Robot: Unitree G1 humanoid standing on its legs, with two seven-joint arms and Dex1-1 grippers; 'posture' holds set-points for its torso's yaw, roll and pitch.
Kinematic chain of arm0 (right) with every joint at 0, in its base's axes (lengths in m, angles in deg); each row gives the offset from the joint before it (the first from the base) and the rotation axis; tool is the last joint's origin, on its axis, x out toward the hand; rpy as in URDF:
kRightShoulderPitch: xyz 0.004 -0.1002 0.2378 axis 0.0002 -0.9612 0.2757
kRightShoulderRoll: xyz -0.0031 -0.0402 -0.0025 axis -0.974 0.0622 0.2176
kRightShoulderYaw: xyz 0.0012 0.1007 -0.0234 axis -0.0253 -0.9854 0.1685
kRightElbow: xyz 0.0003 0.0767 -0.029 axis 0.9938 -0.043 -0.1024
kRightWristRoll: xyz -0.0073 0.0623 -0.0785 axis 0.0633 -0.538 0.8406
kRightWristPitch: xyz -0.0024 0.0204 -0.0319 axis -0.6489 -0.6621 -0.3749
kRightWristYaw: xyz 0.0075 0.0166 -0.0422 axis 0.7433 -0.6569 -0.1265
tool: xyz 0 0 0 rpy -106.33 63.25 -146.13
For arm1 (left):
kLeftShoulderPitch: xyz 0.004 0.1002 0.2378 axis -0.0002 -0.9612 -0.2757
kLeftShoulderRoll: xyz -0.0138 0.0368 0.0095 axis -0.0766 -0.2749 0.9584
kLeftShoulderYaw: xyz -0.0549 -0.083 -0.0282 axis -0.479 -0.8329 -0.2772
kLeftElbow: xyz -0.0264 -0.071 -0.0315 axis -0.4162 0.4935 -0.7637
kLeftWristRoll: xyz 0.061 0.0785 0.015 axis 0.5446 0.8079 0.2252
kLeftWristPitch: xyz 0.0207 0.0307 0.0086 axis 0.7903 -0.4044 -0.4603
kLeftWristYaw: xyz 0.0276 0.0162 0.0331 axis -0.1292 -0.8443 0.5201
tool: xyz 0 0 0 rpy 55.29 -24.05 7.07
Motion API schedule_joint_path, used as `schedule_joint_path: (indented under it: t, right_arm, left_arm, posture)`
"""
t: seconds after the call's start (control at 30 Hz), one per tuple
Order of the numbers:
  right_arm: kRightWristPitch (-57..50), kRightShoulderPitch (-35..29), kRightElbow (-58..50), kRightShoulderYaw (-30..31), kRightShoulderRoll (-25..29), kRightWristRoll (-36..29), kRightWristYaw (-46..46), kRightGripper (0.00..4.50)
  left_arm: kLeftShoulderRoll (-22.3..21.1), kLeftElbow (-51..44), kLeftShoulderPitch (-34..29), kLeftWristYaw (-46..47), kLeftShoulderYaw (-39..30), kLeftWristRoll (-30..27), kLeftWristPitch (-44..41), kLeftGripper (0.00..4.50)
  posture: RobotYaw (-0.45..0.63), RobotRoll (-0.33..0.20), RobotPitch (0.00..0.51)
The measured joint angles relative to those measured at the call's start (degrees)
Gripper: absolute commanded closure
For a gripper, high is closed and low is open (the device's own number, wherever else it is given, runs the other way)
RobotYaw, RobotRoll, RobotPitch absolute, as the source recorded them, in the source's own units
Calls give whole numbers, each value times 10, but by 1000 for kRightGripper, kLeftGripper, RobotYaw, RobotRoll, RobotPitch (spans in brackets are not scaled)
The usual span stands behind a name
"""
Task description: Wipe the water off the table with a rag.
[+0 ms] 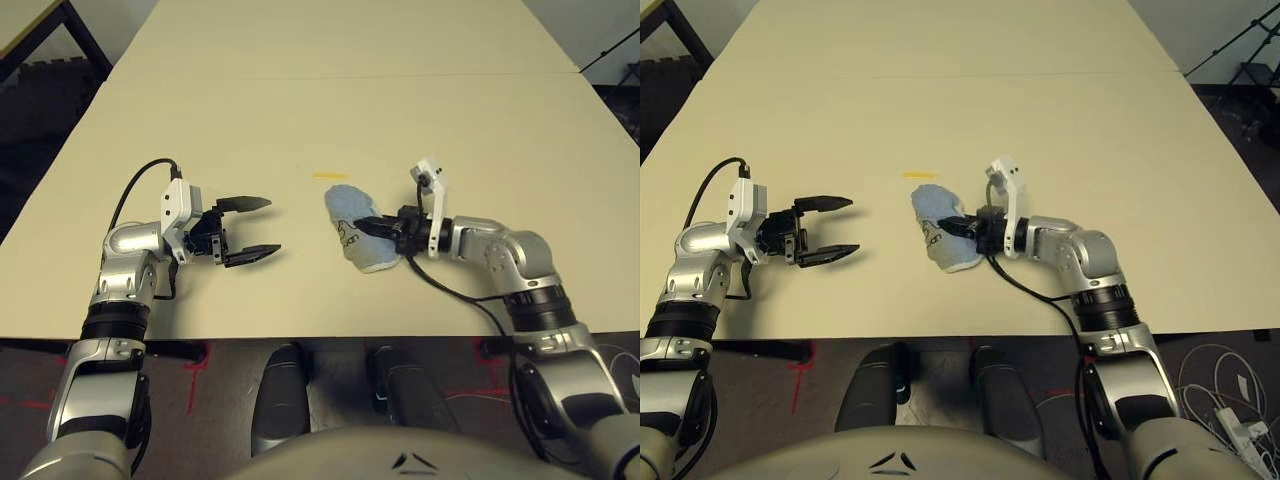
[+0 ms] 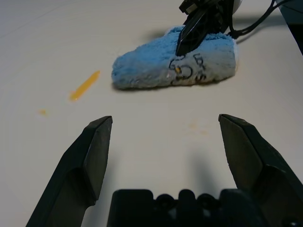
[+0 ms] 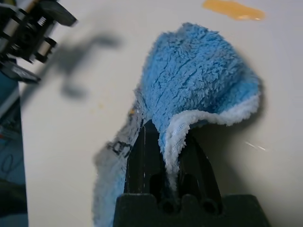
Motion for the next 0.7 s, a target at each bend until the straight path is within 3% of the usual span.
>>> schedule_joint_path:
  t: [0.27, 0.37, 0.53, 0.7]
  right_arm:
    - [6, -22, 41, -63, 133, -1, 37, 4442]
    - [13, -23, 60, -85, 158, 0, 39, 4442]
    - [14, -3, 76, -114, 152, -7, 32, 4442]
    - [31, 58, 87, -142, 84, -24, -1, 4442]
  left_arm:
    - [1, 6, 2, 0, 0, 0, 3, 0]
    - [3, 10, 5, 0, 0, 1, 6, 0]
    - [10, 26, 12, 0, 0, 2, 11, 0]
    - [13, 29, 23, -1, 1, 4, 18, 0]
  posture:
    - [101, 0, 155]
    - [95, 0, 153]
    - [94, 0, 150]
    - [102, 0, 142]
